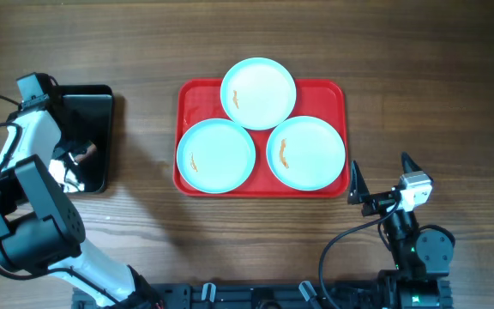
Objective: Clean dirty plates on tray and stack at the side
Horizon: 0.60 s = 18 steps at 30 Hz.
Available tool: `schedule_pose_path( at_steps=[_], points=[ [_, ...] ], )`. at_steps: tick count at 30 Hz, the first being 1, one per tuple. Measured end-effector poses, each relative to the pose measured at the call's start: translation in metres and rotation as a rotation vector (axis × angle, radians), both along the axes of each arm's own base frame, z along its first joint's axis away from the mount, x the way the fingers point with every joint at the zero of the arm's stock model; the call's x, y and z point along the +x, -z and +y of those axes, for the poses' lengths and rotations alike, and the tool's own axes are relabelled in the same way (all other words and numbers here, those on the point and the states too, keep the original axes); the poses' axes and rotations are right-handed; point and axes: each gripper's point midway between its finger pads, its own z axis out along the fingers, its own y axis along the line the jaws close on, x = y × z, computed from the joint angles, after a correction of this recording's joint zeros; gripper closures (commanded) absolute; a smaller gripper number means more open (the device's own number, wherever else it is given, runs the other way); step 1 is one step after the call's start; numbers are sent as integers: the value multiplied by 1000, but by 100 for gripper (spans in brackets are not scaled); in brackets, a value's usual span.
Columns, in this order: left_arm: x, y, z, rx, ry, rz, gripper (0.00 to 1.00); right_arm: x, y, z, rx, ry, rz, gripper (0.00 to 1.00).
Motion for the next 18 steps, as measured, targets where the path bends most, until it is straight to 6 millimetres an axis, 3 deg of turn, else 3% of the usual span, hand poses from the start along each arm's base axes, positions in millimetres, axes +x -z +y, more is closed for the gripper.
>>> schedule_pose_path(
  at_steps=[18],
  points=[
    [7,7,5,8,-6,-18,50,0,0,0,0,0,0,0]
  ],
)
